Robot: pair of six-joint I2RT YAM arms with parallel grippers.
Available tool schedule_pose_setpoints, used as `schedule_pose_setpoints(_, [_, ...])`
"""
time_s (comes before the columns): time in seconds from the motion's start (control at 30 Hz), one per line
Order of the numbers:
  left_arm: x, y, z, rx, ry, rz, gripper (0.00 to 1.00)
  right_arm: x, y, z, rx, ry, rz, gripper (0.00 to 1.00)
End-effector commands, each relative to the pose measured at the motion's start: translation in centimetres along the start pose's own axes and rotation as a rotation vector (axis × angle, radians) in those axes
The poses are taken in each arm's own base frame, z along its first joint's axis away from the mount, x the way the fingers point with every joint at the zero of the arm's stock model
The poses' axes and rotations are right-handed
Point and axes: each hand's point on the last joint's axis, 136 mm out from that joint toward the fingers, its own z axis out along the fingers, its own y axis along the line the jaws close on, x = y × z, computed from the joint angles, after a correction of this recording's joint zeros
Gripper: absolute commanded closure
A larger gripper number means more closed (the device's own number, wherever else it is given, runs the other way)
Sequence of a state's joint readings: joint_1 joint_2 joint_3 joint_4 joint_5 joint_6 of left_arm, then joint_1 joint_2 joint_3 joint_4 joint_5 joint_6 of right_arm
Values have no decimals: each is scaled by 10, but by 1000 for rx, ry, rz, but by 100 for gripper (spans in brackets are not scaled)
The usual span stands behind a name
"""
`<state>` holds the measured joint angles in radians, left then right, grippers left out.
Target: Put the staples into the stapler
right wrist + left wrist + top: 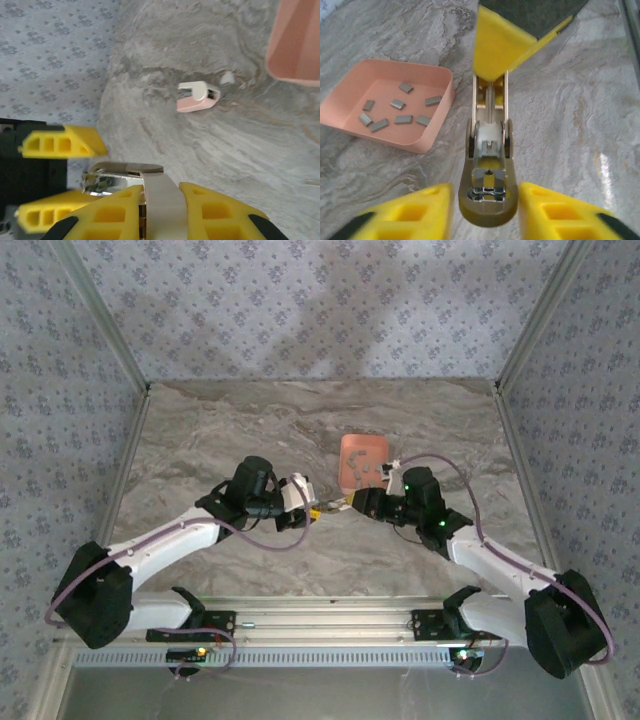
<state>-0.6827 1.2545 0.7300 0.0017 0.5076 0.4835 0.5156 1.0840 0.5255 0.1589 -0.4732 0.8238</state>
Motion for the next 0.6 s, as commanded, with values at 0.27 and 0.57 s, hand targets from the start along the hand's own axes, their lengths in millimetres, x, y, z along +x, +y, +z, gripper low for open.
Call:
schedule_pose_setpoints(0.27, [0, 6, -9, -84, 2, -133, 2, -10, -25, -16, 290, -25, -200, 85])
schedule_pose_setpoints(0.57, [13, 31, 1, -217, 36, -372, 1, -3, -23, -2, 287, 35, -254, 85])
